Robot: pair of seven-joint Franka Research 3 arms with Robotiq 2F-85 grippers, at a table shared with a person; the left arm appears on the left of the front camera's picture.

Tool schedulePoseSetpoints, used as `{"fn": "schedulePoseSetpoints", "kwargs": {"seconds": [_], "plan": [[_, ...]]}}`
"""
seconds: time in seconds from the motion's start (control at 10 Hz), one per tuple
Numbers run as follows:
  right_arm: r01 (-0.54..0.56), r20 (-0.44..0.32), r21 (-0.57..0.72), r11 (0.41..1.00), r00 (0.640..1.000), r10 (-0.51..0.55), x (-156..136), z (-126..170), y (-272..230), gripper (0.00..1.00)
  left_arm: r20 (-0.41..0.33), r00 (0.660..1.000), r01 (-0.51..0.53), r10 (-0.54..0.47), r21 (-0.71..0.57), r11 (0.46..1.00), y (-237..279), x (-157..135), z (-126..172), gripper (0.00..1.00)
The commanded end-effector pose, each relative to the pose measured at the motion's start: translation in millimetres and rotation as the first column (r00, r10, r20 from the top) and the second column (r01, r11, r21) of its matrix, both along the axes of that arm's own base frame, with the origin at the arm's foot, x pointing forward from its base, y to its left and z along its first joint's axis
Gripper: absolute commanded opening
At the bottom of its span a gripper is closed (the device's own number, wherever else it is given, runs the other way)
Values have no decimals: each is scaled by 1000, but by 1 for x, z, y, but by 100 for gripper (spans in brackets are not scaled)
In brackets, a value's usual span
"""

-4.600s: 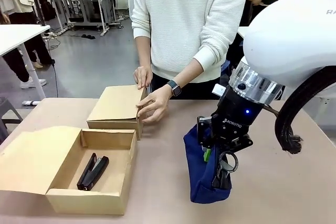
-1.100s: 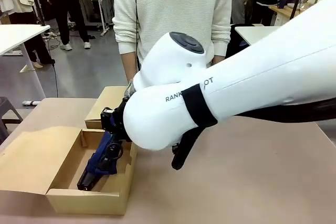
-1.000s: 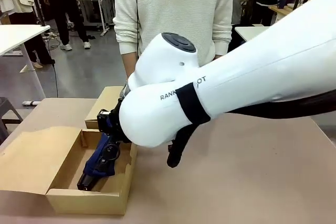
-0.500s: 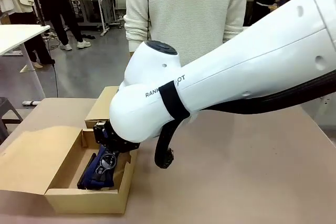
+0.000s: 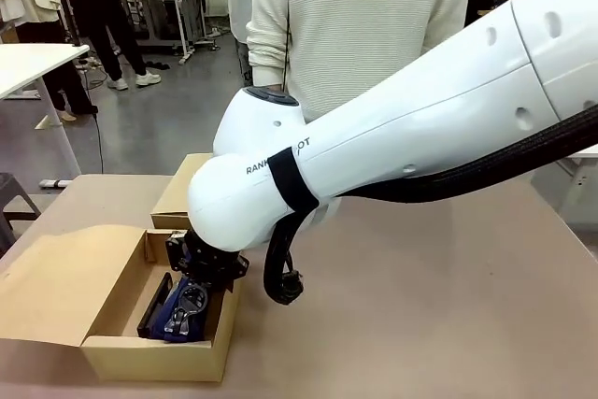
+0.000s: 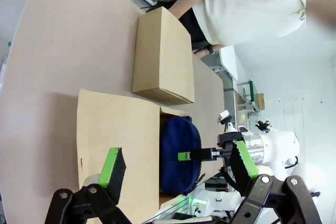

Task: Place items inside the box.
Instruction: Pick up a Pencil pouch or Stapler and place it inside the Mailer Box closest to the robot.

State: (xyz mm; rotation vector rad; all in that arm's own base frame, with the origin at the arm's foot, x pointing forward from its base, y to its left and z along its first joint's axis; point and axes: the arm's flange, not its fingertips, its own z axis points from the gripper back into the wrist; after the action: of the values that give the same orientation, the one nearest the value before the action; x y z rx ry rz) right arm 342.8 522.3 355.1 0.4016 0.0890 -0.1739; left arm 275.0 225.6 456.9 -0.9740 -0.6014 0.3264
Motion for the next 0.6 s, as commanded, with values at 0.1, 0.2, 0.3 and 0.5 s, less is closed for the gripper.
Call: {"fn": "schedulePoseSetpoints", "kwargs": {"seconds": [0.1,0.2,0.3,0.5], "plan": [[5,-6,-7,1000,1000,-5,3,4,6,7,29,1000,4,-3,-8,1000,-1,0,0,100],[4,-9,-8,1000,1000,-5,3,4,5,7,29,1000,4,-3,-8,1000,-1,0,0,100],[4,-10,-10,1000,1000,-4,2,3,4,7,29,1000,4,-3,-8,1000,-1,0,0,100],[4,-13,-20,1000,1000,-4,2,2,3,66,29,1000,4,-3,-8,1000,-1,0,0,100]]}}
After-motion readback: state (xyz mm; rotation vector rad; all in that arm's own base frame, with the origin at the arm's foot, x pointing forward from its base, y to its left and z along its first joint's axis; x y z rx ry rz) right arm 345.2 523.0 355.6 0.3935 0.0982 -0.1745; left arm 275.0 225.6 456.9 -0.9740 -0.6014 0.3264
